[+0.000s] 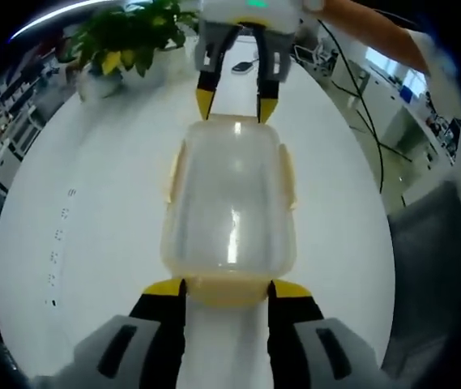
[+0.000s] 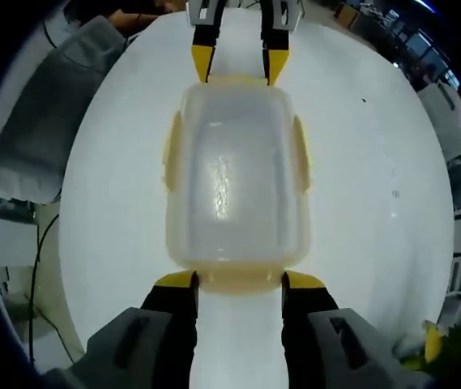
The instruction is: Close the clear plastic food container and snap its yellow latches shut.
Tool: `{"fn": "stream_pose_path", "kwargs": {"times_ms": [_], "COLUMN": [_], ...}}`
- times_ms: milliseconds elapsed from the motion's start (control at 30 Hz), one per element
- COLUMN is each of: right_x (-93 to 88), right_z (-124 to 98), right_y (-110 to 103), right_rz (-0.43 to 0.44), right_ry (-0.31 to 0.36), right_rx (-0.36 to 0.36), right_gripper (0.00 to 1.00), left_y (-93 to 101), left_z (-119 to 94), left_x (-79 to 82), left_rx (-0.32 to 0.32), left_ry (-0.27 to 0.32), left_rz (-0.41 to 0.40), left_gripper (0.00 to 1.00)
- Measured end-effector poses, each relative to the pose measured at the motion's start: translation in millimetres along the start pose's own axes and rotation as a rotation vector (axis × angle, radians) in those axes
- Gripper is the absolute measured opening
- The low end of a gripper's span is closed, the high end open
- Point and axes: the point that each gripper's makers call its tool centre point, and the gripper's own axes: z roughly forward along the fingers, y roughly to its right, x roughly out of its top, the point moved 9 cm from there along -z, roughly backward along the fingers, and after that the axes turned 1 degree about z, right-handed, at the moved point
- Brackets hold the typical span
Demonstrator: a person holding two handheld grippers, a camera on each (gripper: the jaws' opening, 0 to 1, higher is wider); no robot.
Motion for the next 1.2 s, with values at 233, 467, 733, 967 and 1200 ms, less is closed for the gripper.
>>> {"fn": "stream_pose_path", "kwargs": {"times_ms": [233, 467, 733, 967, 1200], "right_x": [-0.9, -14.8, -44.4, -56.7, -47.2], "right_z": [2, 28, 34, 2, -19], "right_y": [0, -11, -15, -13, -9], "right_rz": [0.008, 0.061, 0.344, 0.676, 1.273], "right_ry": [-0.008, -0.041, -0.037, 0.153, 0.616], "right_rx": [-0.002, 0.059, -0.039, -0.083, 0.107], "right_gripper": [0.38, 0.41, 0.35, 0.38, 0.25], "left_y": [-0.9, -0.7, -2.8, -5.8, 3.0], "left_z": [3, 7, 15, -15, -13], "left_x": [-0.5, -10.4, -50.0, -58.9, -43.5], "left_rx": [0.004, -0.009, 0.075, -0.043, -0.282], "left_ry": [-0.021, 0.021, -0.043, 0.292, 0.582], "left_rz": [0.036, 0.008, -0.206, -0.88, -1.32], "left_gripper": [0.34, 0.35, 0.15, 0.33, 0.28]}}
